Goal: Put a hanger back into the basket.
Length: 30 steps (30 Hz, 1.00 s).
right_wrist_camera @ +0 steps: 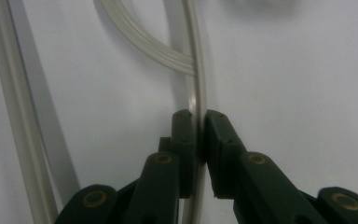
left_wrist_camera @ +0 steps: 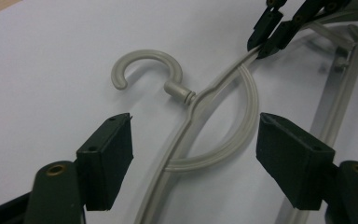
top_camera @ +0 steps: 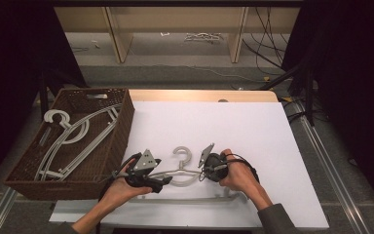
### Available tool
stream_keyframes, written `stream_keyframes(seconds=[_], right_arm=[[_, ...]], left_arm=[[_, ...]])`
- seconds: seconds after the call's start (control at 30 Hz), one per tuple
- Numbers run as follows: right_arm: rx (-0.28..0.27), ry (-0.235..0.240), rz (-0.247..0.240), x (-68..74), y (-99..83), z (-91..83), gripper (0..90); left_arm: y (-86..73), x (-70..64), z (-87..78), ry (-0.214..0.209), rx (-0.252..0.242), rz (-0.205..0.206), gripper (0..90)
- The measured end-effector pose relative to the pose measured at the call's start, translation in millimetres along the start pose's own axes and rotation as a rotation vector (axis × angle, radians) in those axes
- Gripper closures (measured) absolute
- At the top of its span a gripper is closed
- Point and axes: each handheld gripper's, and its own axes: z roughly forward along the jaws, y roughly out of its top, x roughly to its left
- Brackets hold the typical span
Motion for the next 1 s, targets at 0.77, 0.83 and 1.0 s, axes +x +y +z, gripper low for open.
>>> stream_keyframes(seconds=[0.77, 0.83, 1.0], right_arm=[[-0.040, -0.123, -0.156, 9.4, 11.7, -37.0, 82.4], [-0.040, -0.126, -0.159, 10.4, 12.4, -37.9, 82.3], [-0.052, -0.132, -0.161, 11.4, 12.1, -39.9, 82.2]], left_arm=[[22.1, 7.3, 36.2, -0.073, 0.122, 0.068, 52.1], [24.5, 4.8, 35.5, -0.089, 0.098, 0.091, 61.0], [28.9, 0.8, 29.8, -0.100, 0.104, 0.141, 74.5]])
